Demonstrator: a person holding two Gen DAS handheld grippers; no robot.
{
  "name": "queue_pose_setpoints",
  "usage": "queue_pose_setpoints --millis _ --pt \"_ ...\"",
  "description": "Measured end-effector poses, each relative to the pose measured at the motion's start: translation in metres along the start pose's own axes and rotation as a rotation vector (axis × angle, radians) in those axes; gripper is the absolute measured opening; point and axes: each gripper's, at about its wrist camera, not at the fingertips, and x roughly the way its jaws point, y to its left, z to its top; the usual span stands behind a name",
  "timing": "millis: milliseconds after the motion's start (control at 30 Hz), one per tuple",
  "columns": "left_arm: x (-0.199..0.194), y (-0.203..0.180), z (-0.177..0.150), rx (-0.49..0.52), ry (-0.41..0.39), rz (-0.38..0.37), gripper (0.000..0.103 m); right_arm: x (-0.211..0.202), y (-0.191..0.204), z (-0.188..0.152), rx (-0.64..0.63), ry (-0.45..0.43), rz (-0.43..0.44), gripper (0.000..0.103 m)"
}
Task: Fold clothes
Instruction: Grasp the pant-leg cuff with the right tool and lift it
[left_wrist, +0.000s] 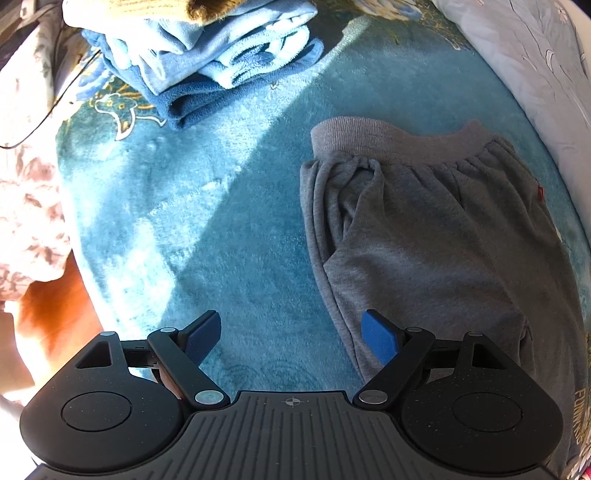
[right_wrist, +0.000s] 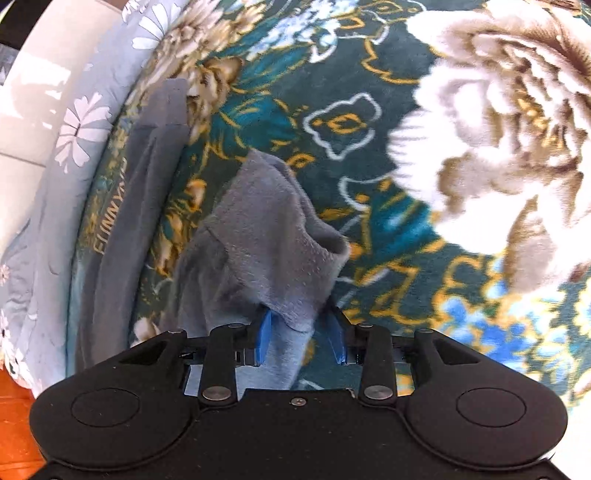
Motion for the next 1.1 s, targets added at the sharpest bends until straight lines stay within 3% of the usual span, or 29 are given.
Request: queue_pose_setpoints --millis 100,167,233,333,500,633,900,1100 --pt "0.0 -0.003 -0.001 0.008 0.005 -0.005 0.082 0.005 0.005 -0.001 -0.012 -0.007 -0.024 0.036" --pt "0.0 -0.004 -0.001 0.011 0.004 -0.011 0.082 0.005 0.007 0.001 -0.01 -0.01 -0.022 0.028" --pt "0.0 -0.006 -0.001 0.013 0.005 -0.015 0.082 0.006 0.009 0.002 -0.008 -0.013 -0.02 0.011" --pt "0.0 -0.006 0.0 0.013 0.005 -0.021 0.082 0.0 0.013 0.003 -0.003 -0.031 -0.008 0.008" --pt "0.0 0.002 0.005 -0.005 0.0 -0.025 0.082 -0.049 0.005 0.009 0.053 -0.15 -0.016 0.006" --pt "0.007 0.006 0.004 -0.013 0.009 -0.034 0.083 -0.049 -0.015 0.007 0.057 -0.095 -0.084 0.006" --pt "0.019 0.001 0.003 -0.009 0.002 -0.122 0.083 -0.037 -0.007 0.008 0.001 -0.051 -0.106 0.007" --pt "0.038 -0.008 0.02 0.004 -0.004 -0.176 0.065 -0.037 -0.002 0.012 -0.028 -0.028 -0.123 0.008"
